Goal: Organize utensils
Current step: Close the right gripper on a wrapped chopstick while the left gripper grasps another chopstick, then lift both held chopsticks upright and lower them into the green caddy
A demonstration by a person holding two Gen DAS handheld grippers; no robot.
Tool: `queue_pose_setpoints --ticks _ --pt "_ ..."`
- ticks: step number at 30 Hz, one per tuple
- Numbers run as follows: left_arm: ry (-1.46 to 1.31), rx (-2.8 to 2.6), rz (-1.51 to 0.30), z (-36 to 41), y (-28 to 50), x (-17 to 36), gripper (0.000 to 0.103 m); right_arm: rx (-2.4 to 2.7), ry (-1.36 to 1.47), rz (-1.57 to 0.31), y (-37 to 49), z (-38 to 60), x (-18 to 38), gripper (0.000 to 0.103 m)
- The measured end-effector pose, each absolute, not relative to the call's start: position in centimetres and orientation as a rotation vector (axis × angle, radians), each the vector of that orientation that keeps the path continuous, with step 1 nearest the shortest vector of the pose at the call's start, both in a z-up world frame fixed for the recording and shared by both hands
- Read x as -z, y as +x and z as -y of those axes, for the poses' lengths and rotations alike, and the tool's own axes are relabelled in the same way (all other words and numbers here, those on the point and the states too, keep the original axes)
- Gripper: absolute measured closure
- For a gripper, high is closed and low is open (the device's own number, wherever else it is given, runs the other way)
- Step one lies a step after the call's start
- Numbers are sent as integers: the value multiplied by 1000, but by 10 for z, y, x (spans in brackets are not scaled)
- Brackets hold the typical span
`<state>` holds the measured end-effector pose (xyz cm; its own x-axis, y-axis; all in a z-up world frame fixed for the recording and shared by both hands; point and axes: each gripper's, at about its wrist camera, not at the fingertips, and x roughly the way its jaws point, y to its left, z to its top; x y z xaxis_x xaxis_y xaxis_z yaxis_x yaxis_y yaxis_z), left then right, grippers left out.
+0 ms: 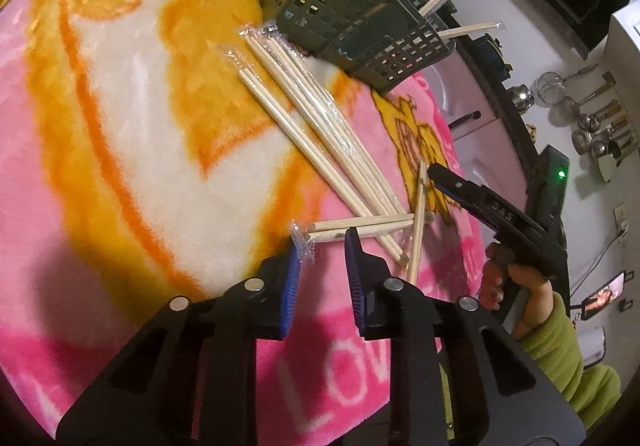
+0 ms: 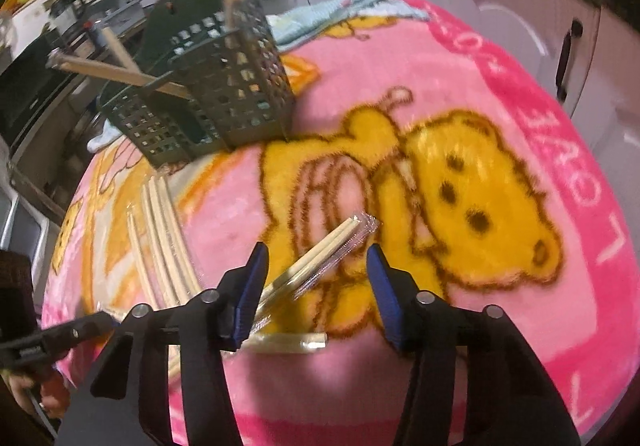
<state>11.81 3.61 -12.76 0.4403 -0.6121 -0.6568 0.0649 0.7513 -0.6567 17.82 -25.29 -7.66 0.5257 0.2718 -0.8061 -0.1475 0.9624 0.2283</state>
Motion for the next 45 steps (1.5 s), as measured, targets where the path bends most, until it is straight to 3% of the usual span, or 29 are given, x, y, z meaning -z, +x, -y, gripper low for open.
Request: queue_pose_setpoints --ticks 11,12,14,18,22,32,45 --pt "-632 474 -1018 -41 119 126 92 -216 250 -1066 206 261 90 73" --pt "-638 478 -1017 -42 119 125 91 -215 259 -1070 208 262 90 75" --pt "-652 484 -1011 -44 119 125 79 -208 271 -1079 213 264 90 81" --pt "-680 488 -1012 -46 122 126 79 -207 301 -1089 221 267 90 91" --pt "-672 499 -1024 -43 122 128 93 -217 308 -1083 222 264 86 96" --pt "-628 524 -965 -43 118 111 97 -276 266 -1014 211 251 63 97" --pt "-509 537 -813 -35 119 52 99 -363 193 -846 184 237 3 97"
